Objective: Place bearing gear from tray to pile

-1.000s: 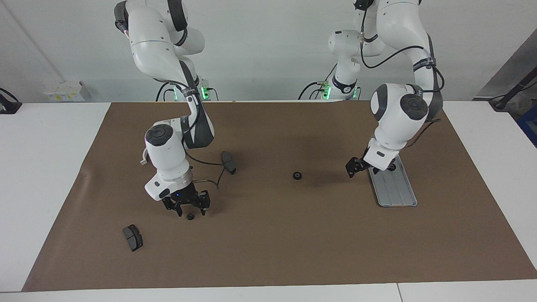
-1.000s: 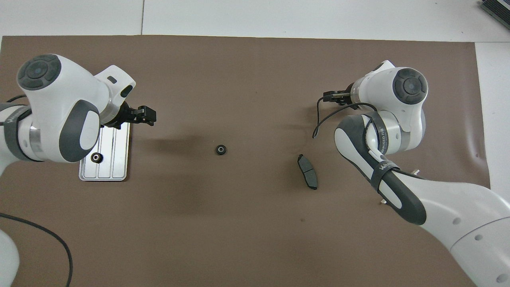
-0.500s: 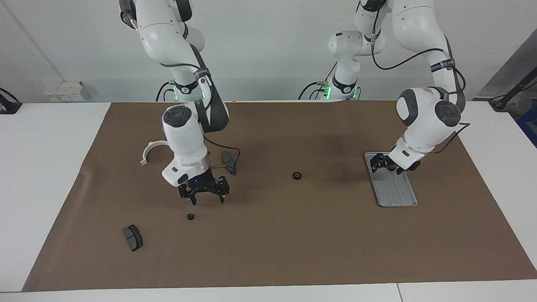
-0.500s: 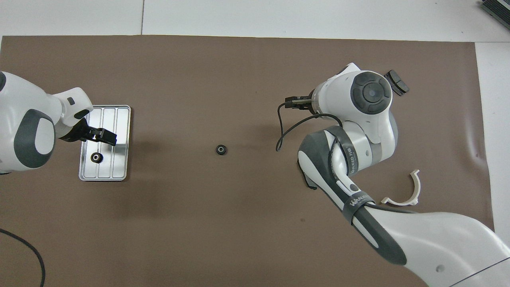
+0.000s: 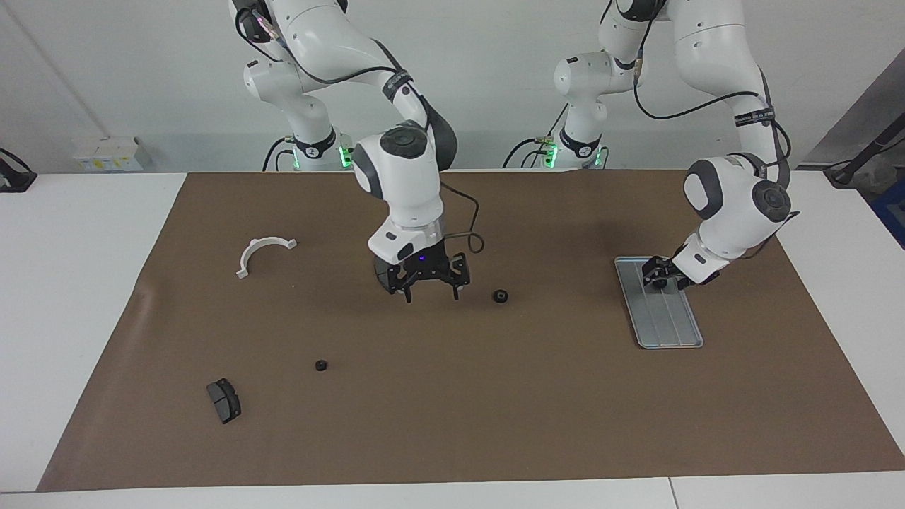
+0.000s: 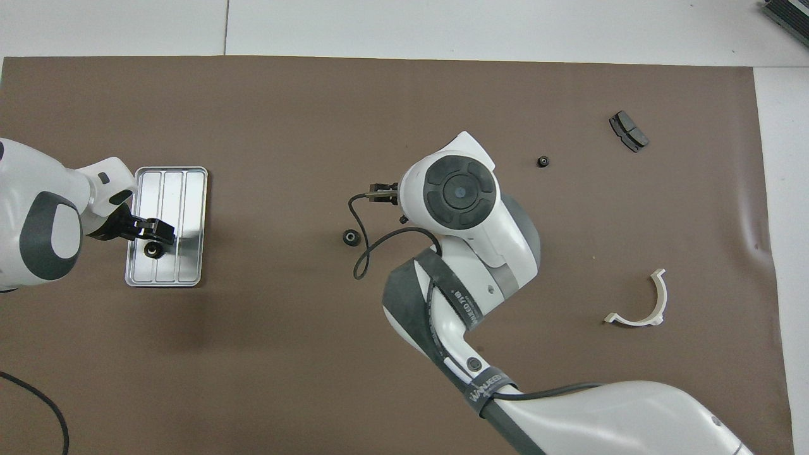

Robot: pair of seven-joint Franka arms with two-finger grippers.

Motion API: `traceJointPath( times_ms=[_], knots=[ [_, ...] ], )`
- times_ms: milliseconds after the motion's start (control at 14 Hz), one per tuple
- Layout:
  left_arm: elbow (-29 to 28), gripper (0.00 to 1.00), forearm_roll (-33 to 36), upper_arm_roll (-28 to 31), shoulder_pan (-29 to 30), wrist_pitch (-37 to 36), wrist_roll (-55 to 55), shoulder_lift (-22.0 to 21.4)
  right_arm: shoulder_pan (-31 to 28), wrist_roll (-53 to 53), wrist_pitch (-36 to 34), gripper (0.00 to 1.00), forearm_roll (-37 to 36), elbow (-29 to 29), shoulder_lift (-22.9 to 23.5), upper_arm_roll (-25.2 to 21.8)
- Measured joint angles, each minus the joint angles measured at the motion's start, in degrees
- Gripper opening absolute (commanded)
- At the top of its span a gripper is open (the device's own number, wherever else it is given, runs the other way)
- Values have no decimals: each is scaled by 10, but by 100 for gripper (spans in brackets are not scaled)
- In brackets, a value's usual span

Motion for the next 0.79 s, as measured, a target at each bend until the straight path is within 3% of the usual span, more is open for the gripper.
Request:
traceJointPath(
  times_ms=[429, 786],
  knots=[
    [-31, 55, 0, 0, 2, 24, 1, 0, 70, 77, 0, 100, -25, 44, 87, -1],
    [-31, 33, 0, 1, 9, 26, 15, -3, 89, 81, 5, 100, -35, 54, 110, -1]
  ],
)
